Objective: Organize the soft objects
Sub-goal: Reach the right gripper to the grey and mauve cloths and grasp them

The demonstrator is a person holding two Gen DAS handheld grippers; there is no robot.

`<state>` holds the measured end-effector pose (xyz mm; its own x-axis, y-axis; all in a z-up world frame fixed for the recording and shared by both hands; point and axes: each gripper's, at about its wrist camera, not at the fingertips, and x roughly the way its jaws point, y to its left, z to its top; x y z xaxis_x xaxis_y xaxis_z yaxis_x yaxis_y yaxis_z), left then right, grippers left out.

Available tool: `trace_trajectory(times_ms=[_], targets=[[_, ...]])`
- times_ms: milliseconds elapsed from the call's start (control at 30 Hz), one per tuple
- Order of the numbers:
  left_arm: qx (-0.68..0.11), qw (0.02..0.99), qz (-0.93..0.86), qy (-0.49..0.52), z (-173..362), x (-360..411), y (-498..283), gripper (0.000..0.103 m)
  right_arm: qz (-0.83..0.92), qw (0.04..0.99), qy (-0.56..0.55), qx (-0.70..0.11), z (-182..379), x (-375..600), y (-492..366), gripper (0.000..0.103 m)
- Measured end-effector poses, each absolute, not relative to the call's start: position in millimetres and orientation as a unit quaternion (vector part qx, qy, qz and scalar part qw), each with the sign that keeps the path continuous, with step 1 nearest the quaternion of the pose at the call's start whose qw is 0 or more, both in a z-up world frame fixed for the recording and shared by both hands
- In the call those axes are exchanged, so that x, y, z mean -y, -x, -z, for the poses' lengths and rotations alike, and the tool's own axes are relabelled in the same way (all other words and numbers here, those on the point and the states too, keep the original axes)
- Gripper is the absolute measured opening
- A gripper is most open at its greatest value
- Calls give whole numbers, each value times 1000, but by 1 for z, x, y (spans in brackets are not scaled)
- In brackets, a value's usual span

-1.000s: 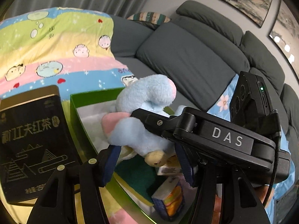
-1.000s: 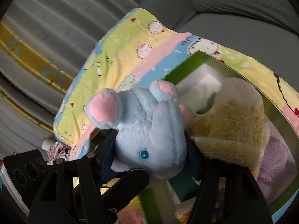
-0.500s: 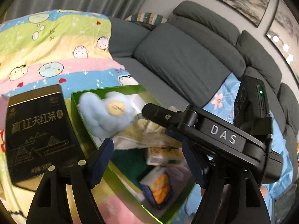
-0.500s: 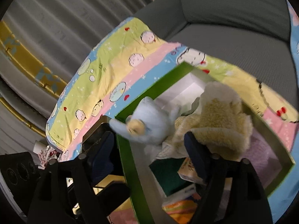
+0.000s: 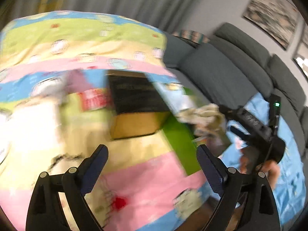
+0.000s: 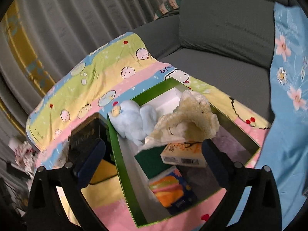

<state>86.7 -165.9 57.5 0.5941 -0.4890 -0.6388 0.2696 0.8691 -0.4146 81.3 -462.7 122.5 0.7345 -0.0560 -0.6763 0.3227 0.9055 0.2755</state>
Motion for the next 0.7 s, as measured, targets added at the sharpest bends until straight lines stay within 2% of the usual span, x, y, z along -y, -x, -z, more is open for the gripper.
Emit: trace_trajectory(times_ms=[267, 500, 700], targets=[[-410, 894, 78, 163, -24, 59, -45, 93, -28, 892, -240, -383, -104, 408, -72, 102], [-414, 886, 17, 207, 1, -10, -27, 93, -114, 881, -203, -411, -116, 307, -100, 101], [-401, 895, -6, 196, 29, -48, -25, 93, -148, 867, -175, -442, -117, 223, -159, 92]])
